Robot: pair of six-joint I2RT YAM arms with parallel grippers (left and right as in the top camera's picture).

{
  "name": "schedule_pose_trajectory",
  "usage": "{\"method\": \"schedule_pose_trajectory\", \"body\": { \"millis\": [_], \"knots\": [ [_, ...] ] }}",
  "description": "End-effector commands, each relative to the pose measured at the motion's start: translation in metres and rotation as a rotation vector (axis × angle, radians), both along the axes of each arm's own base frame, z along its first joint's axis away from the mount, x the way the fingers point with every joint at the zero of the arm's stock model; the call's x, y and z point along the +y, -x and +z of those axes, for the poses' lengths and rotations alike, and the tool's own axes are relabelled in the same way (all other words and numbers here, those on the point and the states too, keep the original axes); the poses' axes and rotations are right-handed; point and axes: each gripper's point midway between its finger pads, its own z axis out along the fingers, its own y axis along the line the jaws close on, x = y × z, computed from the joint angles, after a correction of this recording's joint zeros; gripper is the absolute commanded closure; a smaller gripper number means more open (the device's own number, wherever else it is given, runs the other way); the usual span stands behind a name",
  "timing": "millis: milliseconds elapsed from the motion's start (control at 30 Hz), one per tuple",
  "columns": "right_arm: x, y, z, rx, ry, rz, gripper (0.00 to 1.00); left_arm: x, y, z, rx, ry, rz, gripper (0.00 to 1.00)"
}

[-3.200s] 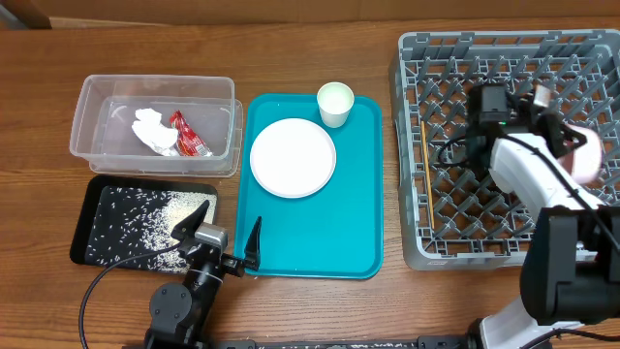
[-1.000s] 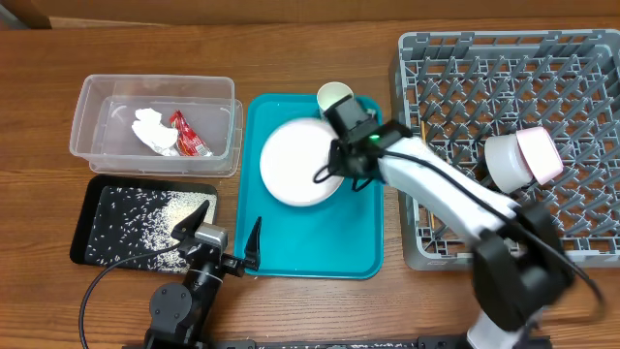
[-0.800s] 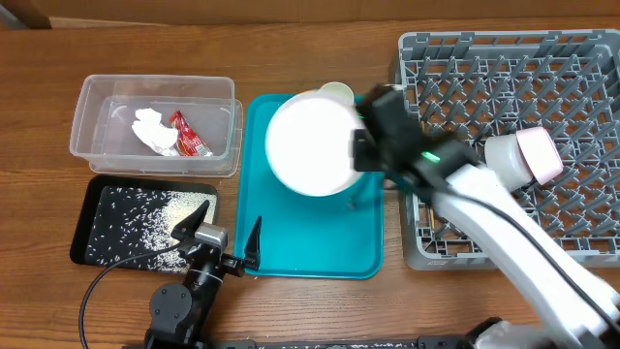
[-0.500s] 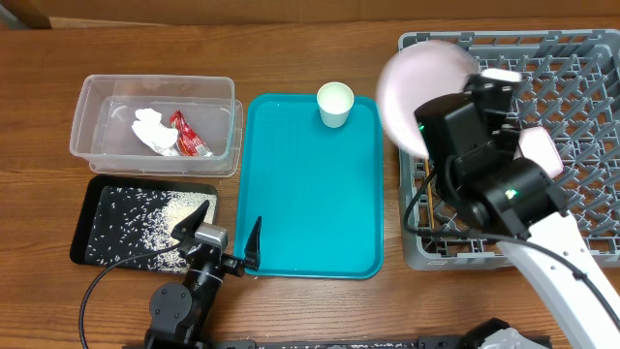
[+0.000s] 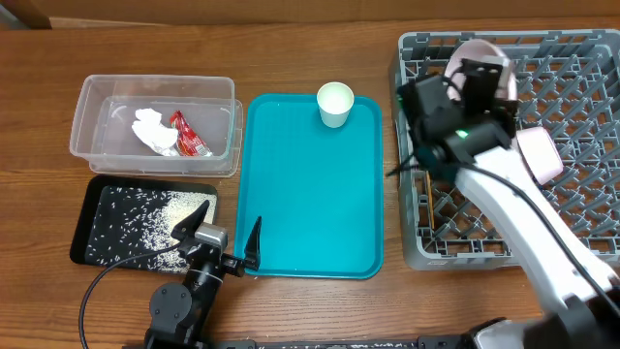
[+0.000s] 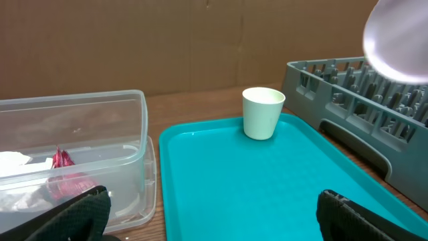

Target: Sort waste into correct bins and load items into the dishwasher

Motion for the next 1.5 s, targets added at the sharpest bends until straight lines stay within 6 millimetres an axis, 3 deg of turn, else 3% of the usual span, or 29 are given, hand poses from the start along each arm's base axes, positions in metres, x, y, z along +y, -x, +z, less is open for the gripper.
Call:
{"method": "schedule_pose_trajectory", "body": {
  "millis": [0,167,333,433,600,733,1167,1467],
  "knots": [
    [0.000,-0.010,-0.003,-0.015,0.068,-0.029,0.96,0.003,0.000,0.000,0.001,0.017,0.014,0.00],
    [0.005,-0.019,-0.020,0.014,0.069,-0.024,0.96,0.003,0.000,0.000,0.001,0.017,0.014,0.00],
    [0.021,-0.026,-0.024,0.022,-0.081,0.048,0.53,0.003,0.000,0.000,0.001,0.017,0.014,0.00],
    [0.055,-0.032,-0.026,0.056,-0.331,0.190,0.30,0.003,0.000,0.000,0.001,0.017,0.014,0.00],
    [0.153,-0.036,-0.025,0.132,-0.848,0.533,0.29,0.003,0.000,0.000,0.001,0.017,0.014,0.00],
    [0.188,-0.036,-0.037,0.189,-1.006,0.624,0.31,0.003,0.000,0.000,0.001,0.017,0.014,0.00],
    [0.212,-0.077,-0.111,0.250,-1.034,0.590,0.42,0.003,0.000,0.000,0.001,0.017,0.014,0.00],
    [0.209,-0.068,-0.105,0.268,-1.033,0.584,0.43,0.003,0.000,0.000,0.001,0.017,0.014,0.00]
  ]
}}
